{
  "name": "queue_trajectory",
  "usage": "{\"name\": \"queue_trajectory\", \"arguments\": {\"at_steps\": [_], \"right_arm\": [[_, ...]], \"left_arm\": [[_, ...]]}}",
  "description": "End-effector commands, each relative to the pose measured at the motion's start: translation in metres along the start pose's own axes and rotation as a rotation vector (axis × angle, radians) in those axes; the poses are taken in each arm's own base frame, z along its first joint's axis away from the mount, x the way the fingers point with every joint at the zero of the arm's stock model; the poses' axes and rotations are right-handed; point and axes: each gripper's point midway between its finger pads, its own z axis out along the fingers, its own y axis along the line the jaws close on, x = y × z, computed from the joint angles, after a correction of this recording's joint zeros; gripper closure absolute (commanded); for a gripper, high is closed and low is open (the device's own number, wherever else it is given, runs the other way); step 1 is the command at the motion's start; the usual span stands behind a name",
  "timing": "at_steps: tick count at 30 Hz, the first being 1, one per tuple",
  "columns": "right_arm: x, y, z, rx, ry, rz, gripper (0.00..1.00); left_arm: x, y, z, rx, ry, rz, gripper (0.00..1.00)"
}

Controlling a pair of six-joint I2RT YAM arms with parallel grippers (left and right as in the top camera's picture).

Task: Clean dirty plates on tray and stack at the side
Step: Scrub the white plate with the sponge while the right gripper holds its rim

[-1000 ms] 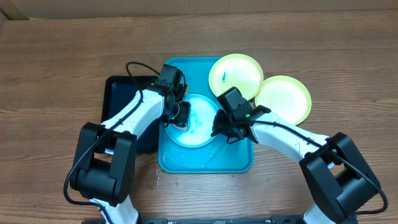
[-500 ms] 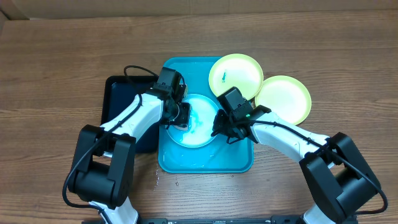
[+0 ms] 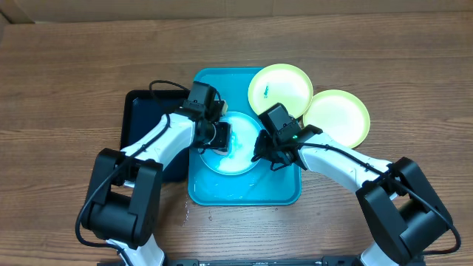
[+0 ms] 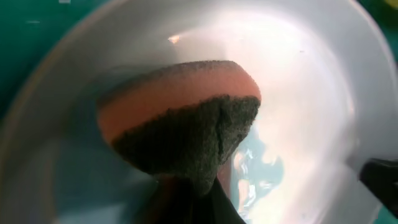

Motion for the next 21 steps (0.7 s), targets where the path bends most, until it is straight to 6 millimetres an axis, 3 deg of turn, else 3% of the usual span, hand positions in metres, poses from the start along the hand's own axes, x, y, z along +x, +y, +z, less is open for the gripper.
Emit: {"name": "queue_trajectory", "arguments": {"at_steps": [1,8,13,17,21], "right_arm": [[0.002,0.002,0.001,-0.017,0.009,-0.001,0.95],[0.002,0.002,0.001,-0.017,0.009,-0.001,0.96],[0.002,0.002,0.001,-0.017,0.009,-0.001,0.96],[0.003,0.001,0.001,-0.013,0.012,-0.001,0.96],[0.003,0.001,0.001,-0.014,0.012,0.0,0.96]], "left_arm": [[0.03,-0.034,0.02,0.102,0.095,-0.002,0.96],[0.027,-0.065,0.014,0.228,0.102,0.024,0.96],[0.002,-0.074,-0.006,0.222,0.043,0.044,0.96],[-0.019,-0.063,-0.027,0.097,-0.005,0.051,0.96],[-0.029,-0.028,-0.045,-0.139,-0.032,0.046,0.96]]}}
